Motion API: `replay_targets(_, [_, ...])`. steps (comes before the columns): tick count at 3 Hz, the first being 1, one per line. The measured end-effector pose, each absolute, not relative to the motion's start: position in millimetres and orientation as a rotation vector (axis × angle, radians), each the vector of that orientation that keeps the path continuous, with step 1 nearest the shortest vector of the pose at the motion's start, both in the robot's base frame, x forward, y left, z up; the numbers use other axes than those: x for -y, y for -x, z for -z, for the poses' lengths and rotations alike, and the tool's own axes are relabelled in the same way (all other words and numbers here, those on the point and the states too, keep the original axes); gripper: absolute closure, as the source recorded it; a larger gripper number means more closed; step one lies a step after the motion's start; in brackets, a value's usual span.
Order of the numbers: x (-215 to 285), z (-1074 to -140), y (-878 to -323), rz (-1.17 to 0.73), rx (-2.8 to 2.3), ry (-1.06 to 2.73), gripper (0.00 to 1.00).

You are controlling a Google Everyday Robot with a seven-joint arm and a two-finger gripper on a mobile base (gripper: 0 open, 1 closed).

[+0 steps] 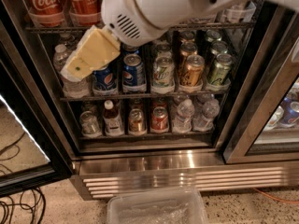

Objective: Pick green can from top shelf of fridge

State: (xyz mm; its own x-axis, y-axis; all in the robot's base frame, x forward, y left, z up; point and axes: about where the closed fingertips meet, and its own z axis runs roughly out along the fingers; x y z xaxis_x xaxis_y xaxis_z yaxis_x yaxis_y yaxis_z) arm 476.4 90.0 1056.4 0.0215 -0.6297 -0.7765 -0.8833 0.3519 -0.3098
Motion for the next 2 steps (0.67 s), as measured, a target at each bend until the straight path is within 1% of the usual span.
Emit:
replay_targets(1, [-100.9,-1030.0,-458.0,-0.292,-1.773,1.203,0.0])
replay_targets(2, [-110.2,-1014.2,-450.8,-0.175,-1.762,1.097,0.0])
